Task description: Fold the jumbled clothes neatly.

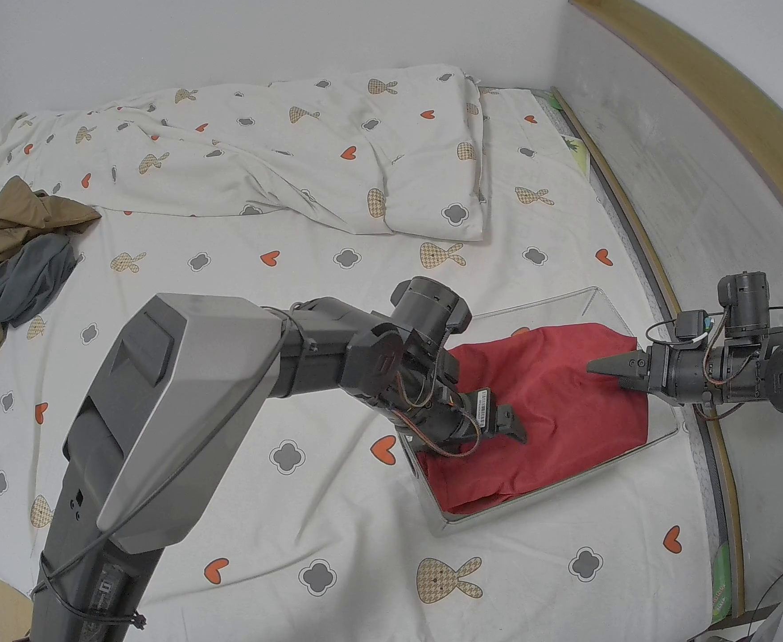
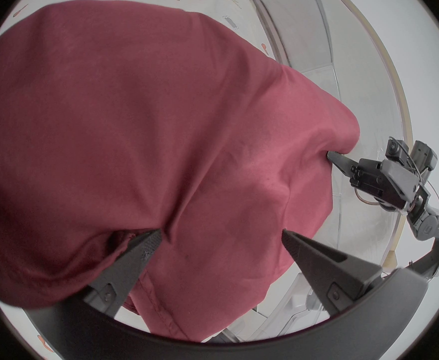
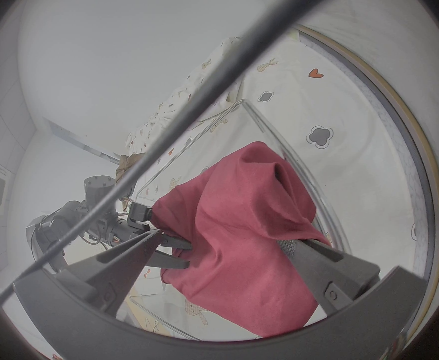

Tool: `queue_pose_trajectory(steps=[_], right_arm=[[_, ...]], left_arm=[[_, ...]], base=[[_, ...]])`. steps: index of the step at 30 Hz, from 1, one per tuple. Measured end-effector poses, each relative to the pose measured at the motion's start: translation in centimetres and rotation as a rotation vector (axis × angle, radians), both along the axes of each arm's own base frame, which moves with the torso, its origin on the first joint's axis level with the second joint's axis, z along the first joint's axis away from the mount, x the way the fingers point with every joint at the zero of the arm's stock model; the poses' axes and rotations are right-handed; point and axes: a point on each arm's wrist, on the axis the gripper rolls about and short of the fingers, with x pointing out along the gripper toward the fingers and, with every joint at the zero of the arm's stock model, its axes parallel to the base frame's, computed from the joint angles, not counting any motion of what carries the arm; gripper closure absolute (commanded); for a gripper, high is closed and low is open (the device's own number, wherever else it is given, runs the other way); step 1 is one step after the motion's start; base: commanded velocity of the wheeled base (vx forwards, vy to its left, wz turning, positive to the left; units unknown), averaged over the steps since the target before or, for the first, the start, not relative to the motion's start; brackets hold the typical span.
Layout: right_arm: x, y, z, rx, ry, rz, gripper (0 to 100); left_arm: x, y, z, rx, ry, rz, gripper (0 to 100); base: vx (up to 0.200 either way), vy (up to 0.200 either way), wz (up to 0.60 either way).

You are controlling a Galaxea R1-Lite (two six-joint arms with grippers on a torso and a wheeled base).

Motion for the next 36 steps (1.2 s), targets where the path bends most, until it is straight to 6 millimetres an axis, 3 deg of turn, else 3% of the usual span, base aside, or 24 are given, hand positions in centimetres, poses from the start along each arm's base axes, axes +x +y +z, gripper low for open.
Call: queue_pose_trajectory(steps=[8,14,23,32,36], right_arm=[[-0.2,-0.3,-0.3,-0.002,0.013,-0.007,0],[-1.2,0.1,0.3,-0.007,0.004,0.0,0],[-4.6,1.6,3.3,0.006,-0.095,0.062,0],[-7.1,2.1,5.4,0.017,-0.177,0.092,0],[-7.6,1.4,6.0,0.012,-0.207,0.068,0]], left_arm=[[-0.7,0.2,1.3,0.006,0.006,-0.005,0],[-2.1,0.3,5.2,-0.037,-0.032,-0.032,0],[-5.0,0.7,11.2,-0.135,-0.086,-0.101,0],[-6.8,1.1,14.3,-0.257,-0.061,-0.203,0],[-7.4,2.7,16.4,-0.384,-0.001,-0.31,0]], base=[[0.0,0.0,0.0],[0.0,0.0,0.0],[0.0,0.0,0.0],[0.0,0.0,0.0],[0.0,0.0,0.0]])
